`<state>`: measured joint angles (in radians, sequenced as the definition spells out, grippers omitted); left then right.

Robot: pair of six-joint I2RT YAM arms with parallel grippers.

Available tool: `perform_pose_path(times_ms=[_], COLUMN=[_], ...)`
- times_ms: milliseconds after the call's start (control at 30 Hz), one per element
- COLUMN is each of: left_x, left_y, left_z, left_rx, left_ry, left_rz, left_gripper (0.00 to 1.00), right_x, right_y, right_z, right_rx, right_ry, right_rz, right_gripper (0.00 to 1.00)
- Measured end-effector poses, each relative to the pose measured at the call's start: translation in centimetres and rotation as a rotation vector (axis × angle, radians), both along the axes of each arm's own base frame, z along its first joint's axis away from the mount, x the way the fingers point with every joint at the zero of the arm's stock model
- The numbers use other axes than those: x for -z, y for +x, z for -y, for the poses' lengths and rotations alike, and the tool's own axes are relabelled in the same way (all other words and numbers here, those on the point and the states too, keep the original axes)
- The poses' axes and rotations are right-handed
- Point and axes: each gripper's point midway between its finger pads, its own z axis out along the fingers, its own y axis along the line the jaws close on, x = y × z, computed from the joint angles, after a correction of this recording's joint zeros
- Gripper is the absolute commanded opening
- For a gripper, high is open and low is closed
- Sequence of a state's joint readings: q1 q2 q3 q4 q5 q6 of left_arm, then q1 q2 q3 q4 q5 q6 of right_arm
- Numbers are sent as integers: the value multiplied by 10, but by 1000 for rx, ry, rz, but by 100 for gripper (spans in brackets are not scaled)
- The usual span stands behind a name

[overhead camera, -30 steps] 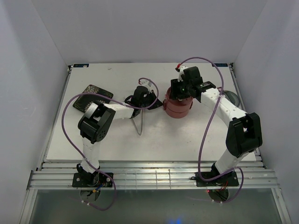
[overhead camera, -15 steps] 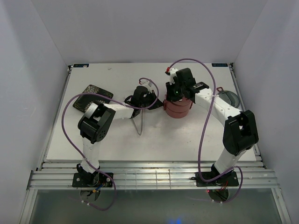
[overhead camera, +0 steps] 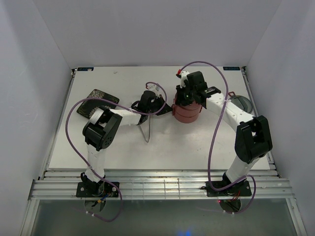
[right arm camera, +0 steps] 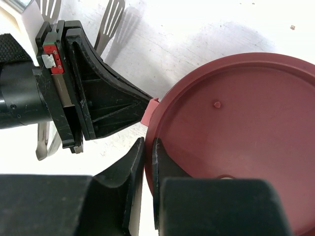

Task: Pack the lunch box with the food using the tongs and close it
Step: Close the fastener on the packing box.

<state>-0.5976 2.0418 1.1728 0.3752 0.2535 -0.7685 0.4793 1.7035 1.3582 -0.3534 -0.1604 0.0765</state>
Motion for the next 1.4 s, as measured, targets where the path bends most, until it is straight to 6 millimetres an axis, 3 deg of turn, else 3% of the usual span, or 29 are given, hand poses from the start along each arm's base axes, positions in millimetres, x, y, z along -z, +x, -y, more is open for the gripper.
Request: perform_pose_path(times_ms=[567,1200,1333,1400], left_x=[2,2,2,1], left_y=[13,13,3,-2], left_z=[9,11,4,3], left_rx=[-12,-4,-2,8], left_ry=[-59,-91,-92,-95], left_rz=[-15,-16,-26,-34], left_gripper=[0,0,0,0], right_x=[0,-1,-2,-5], right_y=[12,15,12,11], right_z=[5,8,9,8], right_rx=[43,55,68,72], right_ry=[18,36,50,61], right_rz=[20,24,10,5], right_gripper=[8,8,39,41])
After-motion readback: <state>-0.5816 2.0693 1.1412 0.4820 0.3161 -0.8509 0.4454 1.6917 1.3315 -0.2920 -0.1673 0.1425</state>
